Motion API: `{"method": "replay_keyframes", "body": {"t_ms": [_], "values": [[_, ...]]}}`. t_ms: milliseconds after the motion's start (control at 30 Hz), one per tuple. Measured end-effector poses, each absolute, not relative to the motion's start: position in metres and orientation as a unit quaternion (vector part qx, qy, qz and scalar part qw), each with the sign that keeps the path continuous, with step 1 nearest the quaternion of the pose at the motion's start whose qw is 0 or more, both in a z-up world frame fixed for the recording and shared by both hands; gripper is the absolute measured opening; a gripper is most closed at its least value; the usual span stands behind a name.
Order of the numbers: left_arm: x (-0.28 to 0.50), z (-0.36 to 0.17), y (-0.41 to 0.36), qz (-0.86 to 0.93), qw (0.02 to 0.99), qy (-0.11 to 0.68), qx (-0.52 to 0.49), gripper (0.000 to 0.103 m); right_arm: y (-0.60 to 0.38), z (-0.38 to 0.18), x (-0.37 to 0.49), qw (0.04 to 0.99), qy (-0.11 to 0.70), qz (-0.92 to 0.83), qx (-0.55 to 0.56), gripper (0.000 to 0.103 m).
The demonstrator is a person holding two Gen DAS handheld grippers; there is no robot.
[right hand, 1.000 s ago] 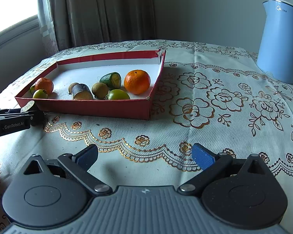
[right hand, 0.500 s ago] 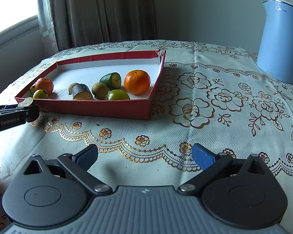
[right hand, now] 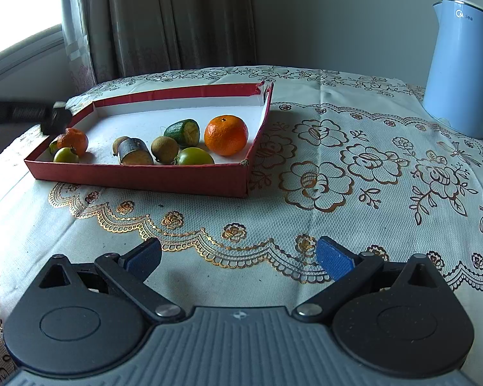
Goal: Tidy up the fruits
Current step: 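Lift the dark cylindrical piece and carry it over the red box, then lower the cylindrical piece into the box and open the left gripper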
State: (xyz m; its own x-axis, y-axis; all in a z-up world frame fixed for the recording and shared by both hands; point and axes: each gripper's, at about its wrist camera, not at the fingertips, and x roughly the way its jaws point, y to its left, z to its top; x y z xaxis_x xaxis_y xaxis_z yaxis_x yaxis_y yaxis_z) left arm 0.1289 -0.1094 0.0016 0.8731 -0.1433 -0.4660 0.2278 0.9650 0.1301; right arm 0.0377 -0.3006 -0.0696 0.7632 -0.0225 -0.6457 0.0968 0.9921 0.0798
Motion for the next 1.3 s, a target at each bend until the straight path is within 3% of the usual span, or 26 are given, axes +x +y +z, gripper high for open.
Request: {"method": "replay_keyframes", "body": {"t_ms": [700,967,1033,1100,1300], "values": [[0.192,-0.035,-0.128,-0.086,0.951,0.286,0.083,0.032,-0.301,-0.069,0.039,0.937,0.342,-0.030,0.060,0.103],[0.184,-0.032,-0.128,-0.085,0.955,0.270,0.086,0.066,-0.303,-0.069,0.039,0.938,0.340,-0.028,0.067,0.103],[0.172,-0.025,-0.123,-0.083,0.961,0.250,0.083,0.090,-0.304,-0.069,0.039,0.938,0.339,-0.027,0.068,0.103],[0.156,-0.016,-0.116,-0.085,0.967,0.226,0.076,0.099,-0.304,-0.069,0.038,0.938,0.338,-0.026,0.071,0.103],[0.110,0.008,-0.092,-0.099,0.970,0.213,0.058,0.103,-0.306,-0.065,0.031,0.946,0.315,-0.021,0.079,0.103]]}}
